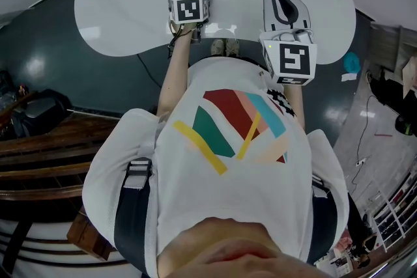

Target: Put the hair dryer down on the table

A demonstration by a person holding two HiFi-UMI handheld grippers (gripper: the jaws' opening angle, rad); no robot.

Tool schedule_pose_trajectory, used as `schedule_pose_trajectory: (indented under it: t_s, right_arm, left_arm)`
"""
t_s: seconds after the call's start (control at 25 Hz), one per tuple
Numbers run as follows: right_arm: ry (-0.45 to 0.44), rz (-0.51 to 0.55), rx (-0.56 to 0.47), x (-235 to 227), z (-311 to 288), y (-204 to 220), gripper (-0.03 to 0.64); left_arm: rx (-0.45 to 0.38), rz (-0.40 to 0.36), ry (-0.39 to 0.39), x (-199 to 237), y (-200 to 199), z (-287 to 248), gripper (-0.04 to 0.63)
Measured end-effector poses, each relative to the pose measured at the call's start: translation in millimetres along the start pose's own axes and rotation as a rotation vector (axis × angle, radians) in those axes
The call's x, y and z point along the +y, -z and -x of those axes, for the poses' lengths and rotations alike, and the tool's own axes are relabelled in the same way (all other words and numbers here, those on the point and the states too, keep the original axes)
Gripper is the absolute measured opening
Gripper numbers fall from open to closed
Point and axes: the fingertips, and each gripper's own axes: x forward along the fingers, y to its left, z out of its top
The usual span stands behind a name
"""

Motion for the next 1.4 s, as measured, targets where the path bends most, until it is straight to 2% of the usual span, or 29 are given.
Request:
schedule_pose_trajectory:
  t_s: [0.72, 1.0, 1.4]
  right_arm:
    - [-0.022, 0.009, -0.027, 6.7, 6.5, -7.1, 0.011]
    - [-0.038, 0.014, -0.038, 8.4, 6.8, -11.2, 0.011]
    - [-0.055, 0.014, -0.054, 17.3, 8.4, -16.6, 0.011]
  left_arm:
    - [-0.059, 0.001, -0.012, -2.4, -10.8, 23.8, 0.376]
    - [-0.071, -0.006, -0.049, -1.0, -12.9, 31.8, 0.376]
    - [-0.161, -0.022, -0.052, -2.7, -42.1, 55.1, 0.376]
